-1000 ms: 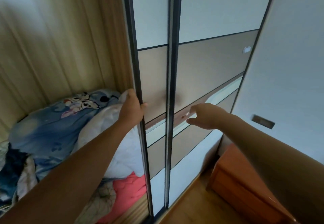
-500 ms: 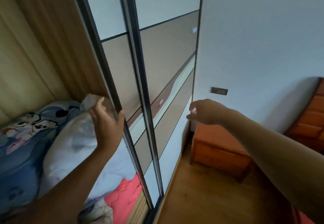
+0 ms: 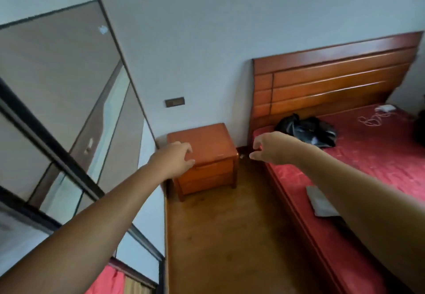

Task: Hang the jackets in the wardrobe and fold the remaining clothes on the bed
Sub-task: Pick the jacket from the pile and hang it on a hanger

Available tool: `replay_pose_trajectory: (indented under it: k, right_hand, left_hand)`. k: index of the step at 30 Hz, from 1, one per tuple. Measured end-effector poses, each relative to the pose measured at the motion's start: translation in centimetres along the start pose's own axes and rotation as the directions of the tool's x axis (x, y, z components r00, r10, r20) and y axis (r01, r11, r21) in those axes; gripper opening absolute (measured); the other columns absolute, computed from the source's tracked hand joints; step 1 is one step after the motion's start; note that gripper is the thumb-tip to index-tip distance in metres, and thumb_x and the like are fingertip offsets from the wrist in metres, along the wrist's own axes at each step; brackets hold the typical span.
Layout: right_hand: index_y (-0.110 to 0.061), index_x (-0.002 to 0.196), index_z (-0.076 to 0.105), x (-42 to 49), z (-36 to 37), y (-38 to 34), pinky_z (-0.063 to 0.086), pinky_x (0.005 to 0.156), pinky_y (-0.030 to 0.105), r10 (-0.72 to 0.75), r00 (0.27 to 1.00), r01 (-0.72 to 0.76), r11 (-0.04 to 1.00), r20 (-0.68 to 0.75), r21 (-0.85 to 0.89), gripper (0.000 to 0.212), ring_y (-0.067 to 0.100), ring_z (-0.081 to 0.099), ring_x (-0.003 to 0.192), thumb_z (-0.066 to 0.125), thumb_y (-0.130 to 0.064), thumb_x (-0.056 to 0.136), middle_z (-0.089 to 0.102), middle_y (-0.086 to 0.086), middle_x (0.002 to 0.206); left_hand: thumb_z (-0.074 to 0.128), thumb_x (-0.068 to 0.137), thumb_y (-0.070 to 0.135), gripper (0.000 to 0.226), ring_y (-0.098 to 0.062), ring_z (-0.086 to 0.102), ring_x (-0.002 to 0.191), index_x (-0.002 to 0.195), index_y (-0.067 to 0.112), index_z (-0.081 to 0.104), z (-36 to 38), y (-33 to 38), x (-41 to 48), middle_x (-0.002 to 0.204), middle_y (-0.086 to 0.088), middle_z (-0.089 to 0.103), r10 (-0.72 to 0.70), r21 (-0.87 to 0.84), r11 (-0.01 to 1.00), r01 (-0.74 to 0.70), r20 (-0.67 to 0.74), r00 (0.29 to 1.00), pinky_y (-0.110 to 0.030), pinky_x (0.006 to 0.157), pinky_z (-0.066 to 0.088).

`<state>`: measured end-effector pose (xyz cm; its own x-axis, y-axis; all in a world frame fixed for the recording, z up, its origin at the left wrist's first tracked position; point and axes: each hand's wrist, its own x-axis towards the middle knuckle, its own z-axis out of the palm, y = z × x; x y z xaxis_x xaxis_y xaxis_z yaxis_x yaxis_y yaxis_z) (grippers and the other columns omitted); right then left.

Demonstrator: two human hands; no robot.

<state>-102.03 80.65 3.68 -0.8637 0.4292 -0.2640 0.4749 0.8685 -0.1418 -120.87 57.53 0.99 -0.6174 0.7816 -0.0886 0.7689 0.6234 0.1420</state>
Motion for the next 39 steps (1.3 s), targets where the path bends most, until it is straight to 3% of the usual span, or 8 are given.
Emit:
replay_pose_trajectory:
  k: [2,7,13,19,26,30,34,39]
  right_hand:
    - [-0.021,0.123,0.065,-2.9,0.7,5.1,0.049,0.081,0.035,0.112,0.994,-0.112,0.993,-0.013,0.047,0.044,0.024,0.059,0.095,0.058,-0.054,0.095,0.066,0.003,0.112]
    - [-0.025,0.122,0.066,-10.8,3.1,17.5,0.046,0.077,0.034,0.339,0.941,-0.334,0.932,-0.014,0.138,0.040,0.024,0.061,0.100,0.060,-0.051,0.092,0.067,0.002,0.116]
    - [-0.022,0.124,0.065,-21.5,7.3,32.1,0.047,0.086,0.036,0.515,0.857,-0.509,0.841,0.018,0.185,0.038,0.029,0.061,0.111,0.060,-0.044,0.093,0.067,0.006,0.123]
    - [-0.017,0.112,0.067,-32.0,12.0,44.5,0.049,0.083,0.035,0.656,0.746,-0.662,0.714,0.114,0.227,0.037,0.031,0.063,0.105,0.058,-0.048,0.093,0.069,0.008,0.116]
    - [-0.033,0.106,0.062,-39.5,18.2,52.9,0.049,0.077,0.037,0.796,0.560,-0.817,0.484,0.231,0.312,0.048,0.026,0.063,0.098,0.053,-0.070,0.076,0.067,-0.003,0.107]
    - [-0.035,0.084,0.052,-41.3,22.1,56.1,0.048,0.074,0.036,0.830,0.479,-0.860,0.379,0.286,0.342,0.038,0.024,0.058,0.087,0.051,-0.072,0.073,0.065,-0.003,0.098]
    - [-0.033,0.086,0.050,-40.7,26.0,59.5,0.052,0.080,0.038,0.841,0.442,-0.876,0.329,0.313,0.353,0.038,0.028,0.064,0.099,0.047,-0.069,0.074,0.069,0.001,0.106]
    - [-0.032,0.094,0.048,-36.7,31.7,65.7,0.047,0.075,0.038,0.843,0.418,-0.889,0.304,0.339,0.342,0.033,0.031,0.064,0.104,0.050,-0.063,0.082,0.067,0.004,0.111]
  left_hand:
    - [0.058,0.093,0.052,0.041,-0.019,0.060,0.103,0.127,0.029,0.058,0.7,5.1,2.2,0.119,0.003,0.060,0.089,0.045,0.995,-0.091,0.038,0.995,-0.038,0.085,0.054]
    - [0.058,0.092,0.048,0.045,-0.020,0.062,0.109,0.133,0.028,0.057,3.5,19.5,6.1,0.126,0.001,0.062,0.297,0.078,0.948,-0.310,0.136,0.945,-0.039,0.088,0.056]
    - [0.058,0.092,0.048,0.052,-0.024,0.058,0.119,0.140,0.027,0.051,9.4,38.6,8.1,0.131,-0.001,0.057,0.472,0.076,0.856,-0.511,0.288,0.833,-0.044,0.099,0.050]
    - [0.057,0.092,0.046,0.052,-0.024,0.058,0.119,0.140,0.027,0.051,15.7,54.6,7.5,0.132,-0.001,0.057,0.578,0.049,0.762,-0.646,0.398,0.712,-0.046,0.097,0.051]
    - [0.059,0.092,0.044,0.049,-0.029,0.058,0.120,0.136,0.025,0.054,21.9,65.6,7.9,0.129,-0.004,0.055,0.635,0.025,0.676,-0.736,0.486,0.600,-0.043,0.096,0.049]
    - [0.058,0.092,0.042,0.050,-0.030,0.057,0.120,0.139,0.026,0.052,26.1,70.1,9.0,0.130,-0.005,0.055,0.654,0.006,0.632,-0.775,0.533,0.537,-0.047,0.098,0.049]
    - [0.057,0.093,0.040,0.051,-0.030,0.056,0.122,0.142,0.027,0.048,31.4,74.1,11.1,0.135,-0.005,0.052,0.655,-0.003,0.601,-0.799,0.575,0.490,-0.049,0.098,0.049]
    - [0.056,0.094,0.036,0.053,-0.033,0.051,0.127,0.144,0.024,0.045,39.9,79.8,15.6,0.140,-0.010,0.048,0.665,0.013,0.539,-0.842,0.607,0.435,-0.050,0.101,0.048]
